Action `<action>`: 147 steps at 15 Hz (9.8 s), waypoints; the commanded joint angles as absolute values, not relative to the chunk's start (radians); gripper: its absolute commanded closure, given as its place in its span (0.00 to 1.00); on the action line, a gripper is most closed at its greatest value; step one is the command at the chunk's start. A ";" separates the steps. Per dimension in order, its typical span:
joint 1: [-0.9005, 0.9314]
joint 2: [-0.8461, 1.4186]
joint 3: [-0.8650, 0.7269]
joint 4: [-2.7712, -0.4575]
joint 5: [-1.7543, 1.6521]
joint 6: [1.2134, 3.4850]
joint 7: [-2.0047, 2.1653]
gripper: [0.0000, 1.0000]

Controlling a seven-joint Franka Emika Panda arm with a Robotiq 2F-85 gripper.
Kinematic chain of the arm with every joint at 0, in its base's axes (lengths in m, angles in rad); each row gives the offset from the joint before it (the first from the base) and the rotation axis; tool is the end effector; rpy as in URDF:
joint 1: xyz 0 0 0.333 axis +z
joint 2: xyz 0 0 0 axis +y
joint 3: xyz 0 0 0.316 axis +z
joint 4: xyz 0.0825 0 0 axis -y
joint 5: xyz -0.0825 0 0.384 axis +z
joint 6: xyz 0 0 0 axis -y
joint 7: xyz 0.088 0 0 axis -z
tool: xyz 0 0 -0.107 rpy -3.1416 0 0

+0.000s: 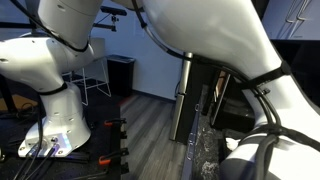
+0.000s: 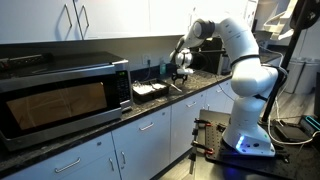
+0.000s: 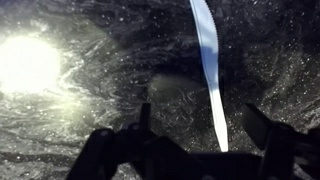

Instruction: Turn the straw clockwise

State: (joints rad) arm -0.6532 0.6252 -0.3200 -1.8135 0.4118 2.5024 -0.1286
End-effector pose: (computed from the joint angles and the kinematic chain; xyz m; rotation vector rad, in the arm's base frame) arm 0.3830 -0.5384 0.2184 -2.6672 1.6295 -0.2161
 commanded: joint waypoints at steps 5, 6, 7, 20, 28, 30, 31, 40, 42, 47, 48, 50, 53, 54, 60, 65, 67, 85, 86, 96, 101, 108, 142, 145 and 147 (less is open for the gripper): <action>-0.684 0.680 -0.271 -1.711 0.330 2.434 -0.084 0.30; -0.685 0.682 -0.267 -1.707 0.329 2.431 -0.085 0.33; -0.685 0.684 -0.266 -1.705 0.327 2.429 -0.087 0.42; -0.638 0.688 -0.312 -1.712 0.225 2.412 0.024 1.00; -0.611 0.697 -0.346 -1.713 0.191 2.388 0.170 1.00; -0.613 0.703 -0.345 -1.713 0.213 2.403 0.219 1.00; -0.614 0.707 -0.344 -1.711 0.224 2.406 0.248 1.00; -0.576 0.721 -0.409 -1.716 0.323 2.444 0.621 1.00; -0.585 0.715 -0.400 -1.711 0.315 2.427 0.574 1.00; -0.586 0.715 -0.400 -1.710 0.320 2.427 0.573 0.99; -0.586 0.715 -0.400 -1.710 0.320 2.427 0.573 0.99; -0.590 0.716 -0.395 -1.707 0.337 2.425 0.589 1.00; -0.605 0.724 -0.387 -1.689 0.417 2.388 0.698 1.00; -0.609 0.723 -0.383 -1.686 0.442 2.382 0.730 1.00; -0.603 0.734 -0.402 -1.672 0.494 2.375 1.008 1.00; -0.625 0.727 -0.369 -1.665 0.489 2.390 1.095 1.00; -0.616 0.722 -0.378 -1.685 0.468 2.407 1.091 0.99; -0.636 0.800 -0.363 -1.618 0.513 2.319 1.475 1.00; -0.642 0.807 -0.358 -1.607 0.518 2.308 1.507 1.00; -0.658 0.841 -0.349 -1.586 0.561 2.313 1.938 1.00; -0.673 0.823 -0.322 -1.596 0.559 2.317 2.046 1.00; -0.678 0.766 -0.339 -1.582 0.524 2.278 2.036 0.99; -0.049 1.026 -1.043 -1.813 1.286 2.346 2.598 1.00; -0.017 1.070 -1.101 -1.835 1.380 2.293 2.598 1.00; -0.007 1.085 -1.122 -1.844 1.430 2.263 2.598 1.00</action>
